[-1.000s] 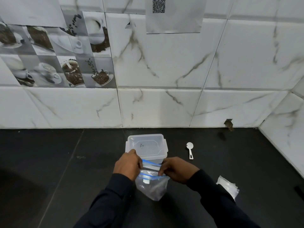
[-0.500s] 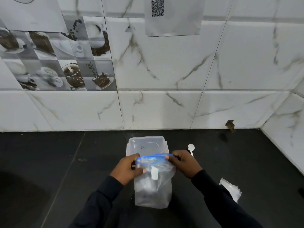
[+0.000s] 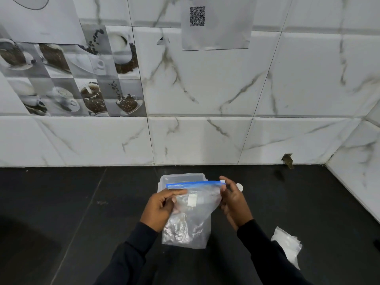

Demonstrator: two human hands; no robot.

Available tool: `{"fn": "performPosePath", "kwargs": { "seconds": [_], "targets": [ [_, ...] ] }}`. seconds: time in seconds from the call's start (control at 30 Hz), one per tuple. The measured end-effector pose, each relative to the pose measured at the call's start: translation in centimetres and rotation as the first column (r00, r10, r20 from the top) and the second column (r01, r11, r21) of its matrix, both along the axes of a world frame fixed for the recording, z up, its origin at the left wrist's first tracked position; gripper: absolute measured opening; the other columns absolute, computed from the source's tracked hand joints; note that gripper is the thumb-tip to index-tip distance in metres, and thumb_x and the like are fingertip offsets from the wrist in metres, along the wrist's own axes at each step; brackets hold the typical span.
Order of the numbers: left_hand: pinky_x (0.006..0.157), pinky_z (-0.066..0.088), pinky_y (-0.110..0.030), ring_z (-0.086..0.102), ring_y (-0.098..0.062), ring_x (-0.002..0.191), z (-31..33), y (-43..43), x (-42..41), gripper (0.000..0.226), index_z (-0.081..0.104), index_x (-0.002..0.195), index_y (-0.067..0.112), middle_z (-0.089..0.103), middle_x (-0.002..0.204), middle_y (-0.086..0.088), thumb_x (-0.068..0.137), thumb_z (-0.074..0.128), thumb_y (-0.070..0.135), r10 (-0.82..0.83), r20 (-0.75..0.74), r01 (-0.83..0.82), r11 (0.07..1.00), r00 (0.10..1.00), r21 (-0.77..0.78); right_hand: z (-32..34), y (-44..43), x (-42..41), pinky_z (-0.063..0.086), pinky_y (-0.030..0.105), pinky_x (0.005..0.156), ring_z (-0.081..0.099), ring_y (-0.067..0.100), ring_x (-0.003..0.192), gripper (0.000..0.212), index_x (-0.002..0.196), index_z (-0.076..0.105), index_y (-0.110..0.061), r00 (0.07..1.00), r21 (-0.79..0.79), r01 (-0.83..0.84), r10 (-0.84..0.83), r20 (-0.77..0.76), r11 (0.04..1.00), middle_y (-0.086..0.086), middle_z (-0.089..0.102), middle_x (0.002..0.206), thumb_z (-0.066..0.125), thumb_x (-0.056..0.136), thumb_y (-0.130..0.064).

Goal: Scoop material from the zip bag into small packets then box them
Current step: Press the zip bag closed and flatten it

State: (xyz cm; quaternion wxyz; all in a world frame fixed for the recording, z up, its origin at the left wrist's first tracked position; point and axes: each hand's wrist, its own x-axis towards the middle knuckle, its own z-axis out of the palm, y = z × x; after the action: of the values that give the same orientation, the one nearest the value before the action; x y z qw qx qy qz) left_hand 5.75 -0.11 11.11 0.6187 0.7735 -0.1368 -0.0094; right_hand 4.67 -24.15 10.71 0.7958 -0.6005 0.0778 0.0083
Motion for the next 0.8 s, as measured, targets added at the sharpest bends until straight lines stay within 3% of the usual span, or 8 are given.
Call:
{"fn": "performPosePath", "kwargs": {
  "seconds": [0.1, 0.2, 0.37, 0.47, 0.57, 0.67, 0.73, 0.8],
  "targets": [
    [0.070, 0.049, -0.028, 0.056, -0.021, 0.069, -0.2, 0.3, 0.5, 0.049, 0.075, 0.108, 0.032, 0.076, 0.103, -0.001, 0.092, 0.051, -0.009, 0.041, 0.001, -0.041, 0.998, 0.999, -0.047, -2.1, 0.8, -2.2, 0.051, 0.035, 0.065, 0.065, 0.018, 0.078, 0.087, 0.121, 0.058, -0.014, 0.979, -0.056, -0.167, 0.159, -0.127, 0.984, 0.006, 0.070, 0.095, 0.084, 0.055, -0.065],
    [0.071, 0.049, -0.027, 0.061, -0.018, 0.074, -0.1, 0.2, 0.5, 0.046, 0.076, 0.107, 0.028, 0.075, 0.104, -0.002, 0.092, 0.053, -0.009, 0.031, -0.014, -0.032, 0.997, 0.999, -0.074, -4.2, 1.5, -4.4, 0.055, 0.031, 0.066, 0.065, 0.014, 0.073, 0.057, 0.108, 0.066, -0.013, 0.904, -0.046, -0.383, 0.364, -0.224, 0.923, 0.003, 0.069, 0.090, 0.086, 0.066, -0.044],
    [0.079, 0.057, -0.030, 0.071, -0.019, 0.091, 0.0, 1.4, 1.0, 0.030, 0.076, 0.104, 0.023, 0.075, 0.103, -0.005, 0.083, 0.070, 0.003, 0.075, -0.038, -0.080, 0.980, 0.996, -0.185, -4.0, 0.6, -5.1, 0.048, 0.026, 0.055, 0.060, 0.020, 0.063, 0.042, 0.083, 0.070, -0.009, 0.966, -0.221, -0.239, 0.209, -0.150, 0.946, 0.011, 0.069, 0.071, 0.085, 0.065, -0.044],
    [0.083, 0.057, -0.034, 0.070, -0.020, 0.097, -0.2, 1.3, 0.8, 0.039, 0.073, 0.111, 0.023, 0.073, 0.110, -0.006, 0.078, 0.077, 0.002, -0.024, -0.113, 0.001, 0.978, 0.993, -0.207, -3.3, -0.5, -5.5, 0.050, 0.024, 0.069, 0.067, 0.015, 0.076, 0.024, 0.089, 0.075, -0.015, 0.963, -0.328, -0.271, 0.258, -0.082, 0.905, 0.001, 0.074, 0.081, 0.079, 0.076, -0.035],
    [0.090, 0.056, -0.037, 0.068, -0.025, 0.106, -0.1, 0.9, 0.7, 0.042, 0.069, 0.117, 0.017, 0.069, 0.119, -0.006, 0.078, 0.075, 0.003, -0.115, -0.116, 0.092, 0.978, 0.987, -0.189, -2.0, -0.9, -5.0, 0.055, 0.030, 0.083, 0.070, 0.020, 0.100, 0.051, 0.120, 0.060, -0.031, 0.990, -0.301, -0.118, 0.135, 0.036, 0.946, 0.007, 0.073, 0.106, 0.082, 0.074, -0.031],
    [0.086, 0.056, -0.028, 0.068, -0.019, 0.108, 0.2, 0.5, 0.8, 0.039, 0.070, 0.115, 0.016, 0.070, 0.120, -0.002, 0.082, 0.071, -0.005, -0.121, -0.134, 0.090, 0.972, 0.984, -0.219, -0.6, -0.8, -3.8, 0.058, 0.036, 0.086, 0.071, 0.024, 0.097, 0.091, 0.147, 0.027, -0.040, 0.991, -0.267, -0.031, 0.064, 0.116, 0.963, 0.013, 0.072, 0.106, 0.080, 0.080, -0.008],
    [0.086, 0.056, -0.029, 0.067, -0.019, 0.108, 0.0, 0.5, 0.8, 0.036, 0.071, 0.113, 0.017, 0.070, 0.119, -0.002, 0.080, 0.074, 0.002, -0.082, -0.128, 0.048, 0.968, 0.988, -0.247, 0.0, -0.5, -3.2, 0.058, 0.036, 0.081, 0.071, 0.024, 0.087, 0.092, 0.148, 0.027, -0.039, 0.984, -0.293, -0.018, 0.069, 0.165, 0.956, 0.015, 0.073, 0.097, 0.075, 0.081, 0.003],
    [0.086, 0.056, -0.034, 0.067, -0.022, 0.106, -0.4, 0.7, 0.8, 0.033, 0.070, 0.107, 0.016, 0.070, 0.116, -0.006, 0.076, 0.078, 0.007, -0.050, -0.122, 0.014, 0.961, 0.991, -0.276, 0.3, 0.0, -2.6, 0.056, 0.037, 0.074, 0.068, 0.024, 0.080, 0.072, 0.140, 0.043, -0.028, 0.976, -0.278, 0.012, 0.049, 0.211, 0.961, 0.016, 0.072, 0.092, 0.072, 0.083, 0.007]
  ]
}}
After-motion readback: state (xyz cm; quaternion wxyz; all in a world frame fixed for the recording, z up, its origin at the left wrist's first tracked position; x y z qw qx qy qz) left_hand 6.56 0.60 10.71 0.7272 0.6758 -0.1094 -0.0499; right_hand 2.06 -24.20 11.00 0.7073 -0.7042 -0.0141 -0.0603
